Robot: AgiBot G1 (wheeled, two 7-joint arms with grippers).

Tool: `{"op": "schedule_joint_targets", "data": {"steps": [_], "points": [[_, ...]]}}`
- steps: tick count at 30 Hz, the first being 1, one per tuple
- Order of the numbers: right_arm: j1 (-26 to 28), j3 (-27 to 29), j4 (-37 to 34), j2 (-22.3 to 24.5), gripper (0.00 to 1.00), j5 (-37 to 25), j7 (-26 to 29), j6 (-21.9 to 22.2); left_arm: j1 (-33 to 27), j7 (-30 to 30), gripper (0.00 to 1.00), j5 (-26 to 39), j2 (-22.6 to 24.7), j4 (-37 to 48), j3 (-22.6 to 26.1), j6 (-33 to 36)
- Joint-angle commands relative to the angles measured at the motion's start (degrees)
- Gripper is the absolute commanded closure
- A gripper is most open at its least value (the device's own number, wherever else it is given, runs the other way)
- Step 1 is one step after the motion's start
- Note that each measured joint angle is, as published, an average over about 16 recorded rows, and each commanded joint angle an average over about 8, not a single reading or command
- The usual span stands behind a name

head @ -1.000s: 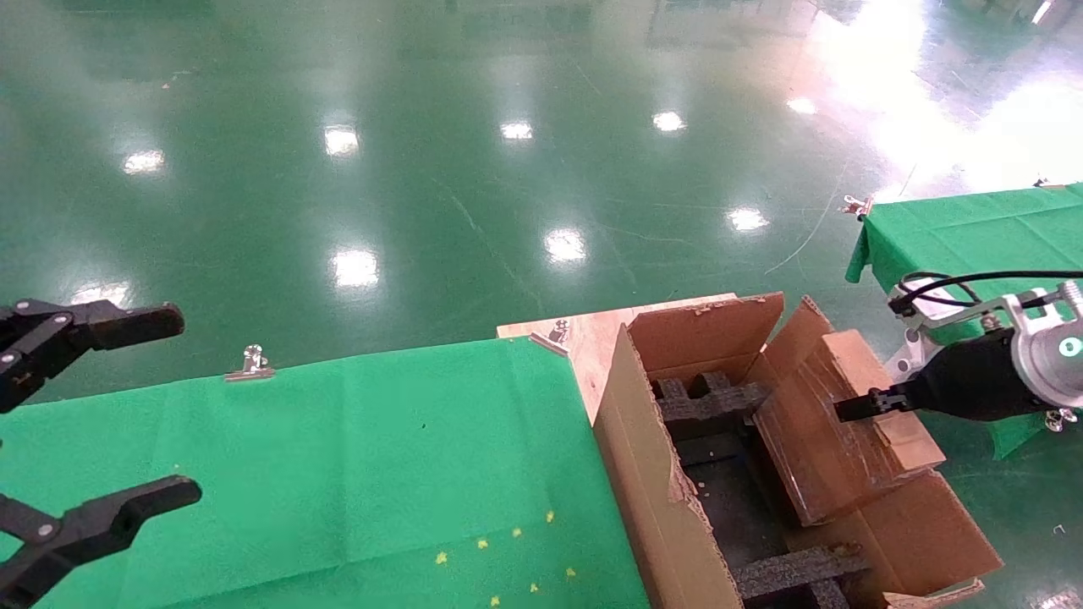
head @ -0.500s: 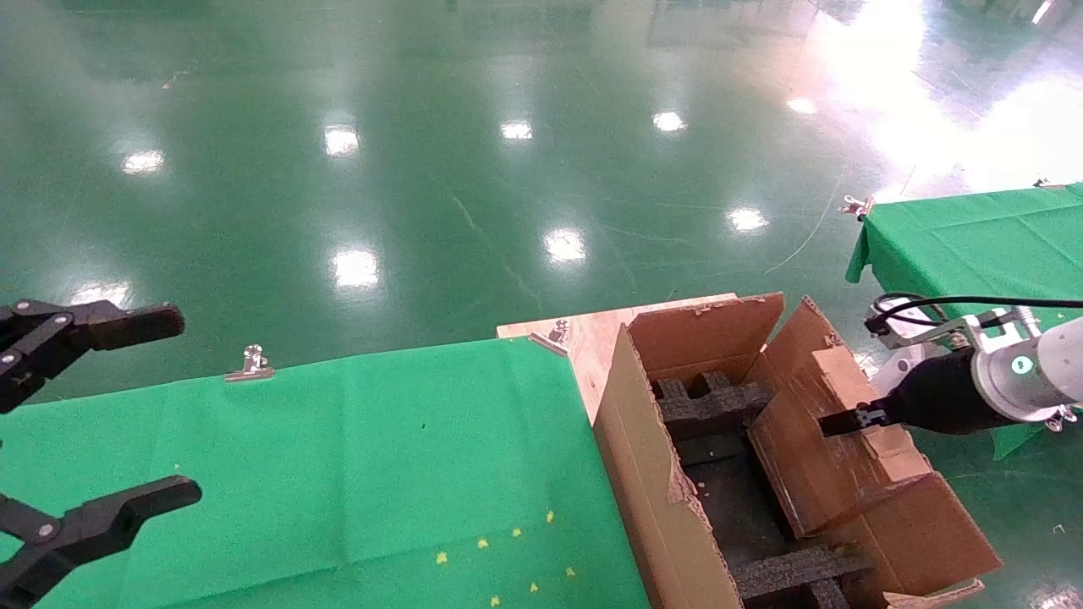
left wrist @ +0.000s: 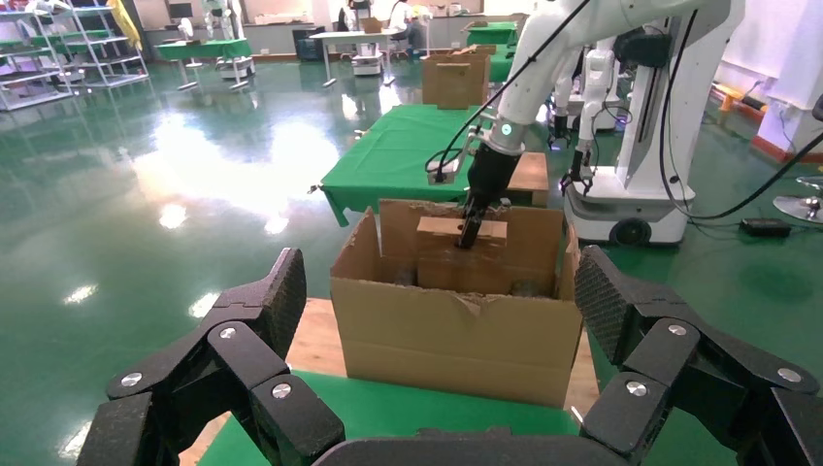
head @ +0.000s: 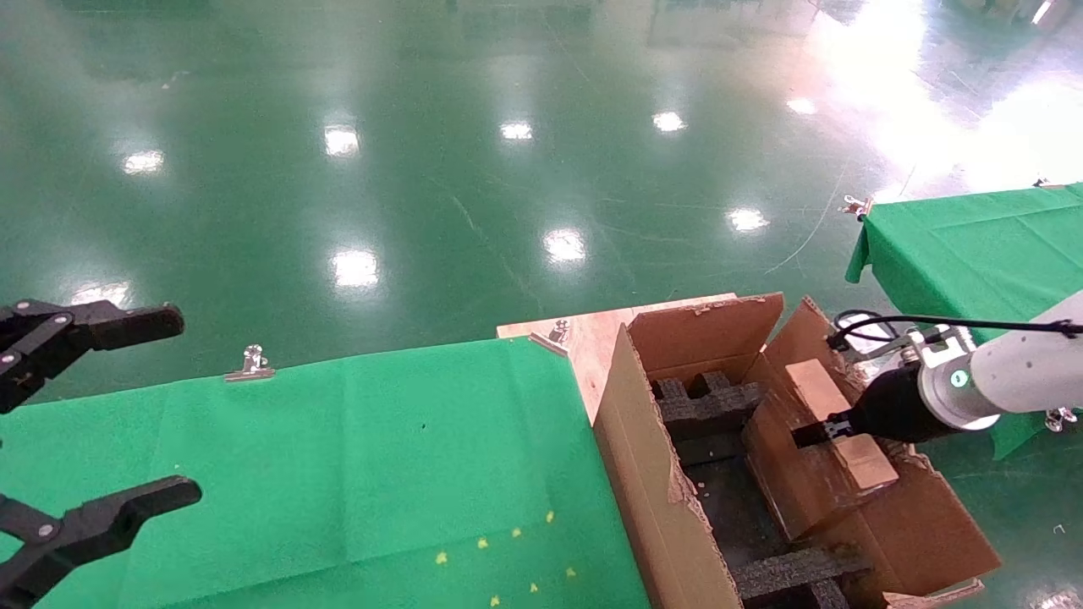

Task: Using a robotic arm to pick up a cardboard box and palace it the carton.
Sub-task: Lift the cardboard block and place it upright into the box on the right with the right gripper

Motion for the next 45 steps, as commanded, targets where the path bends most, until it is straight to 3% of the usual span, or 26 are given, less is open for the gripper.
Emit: {"op": "schedule_joint_targets", "data": {"steps": [1, 17, 34, 36, 42, 43, 45], "points": [[-1.0, 0.1, -0.8, -0.7, 1.0, 0.4, -0.2, 0.4, 0.0, 0.0, 0.0, 0.0, 0.0, 0.0, 0.0, 0.0], [-10.1, 2.3, -10.6, -6.6, 1.0, 5.6, -5.7, 2.2, 0.0, 0.0, 0.0, 0.0, 0.0, 0.0, 0.0, 0.0], [-18.0, 5.7, -23.1, -13.1, 1.0, 11.0, -13.4, 1.0, 0.0, 0.0, 0.0, 0.0, 0.0, 0.0, 0.0, 0.0], [-18.6, 6.0, -24.3, -13.6, 0.84, 11.5, -14.2, 0.9, 0.0, 0.0, 0.0, 0.0, 0.0, 0.0, 0.0, 0.0], [-19.6, 6.5, -26.0, -14.4, 0.09, 12.0, -15.1, 0.8, 0.0, 0.0, 0.0, 0.0, 0.0, 0.0, 0.0, 0.0], [-19.6, 6.5, -26.0, -14.4, 0.01, 12.1, -15.1, 0.8, 0.0, 0.0, 0.0, 0.0, 0.0, 0.0, 0.0, 0.0], [-19.5, 6.5, -25.9, -14.4, 0.0, 12.1, -15.0, 0.8, 0.0, 0.0, 0.0, 0.0, 0.0, 0.0, 0.0, 0.0]]}}
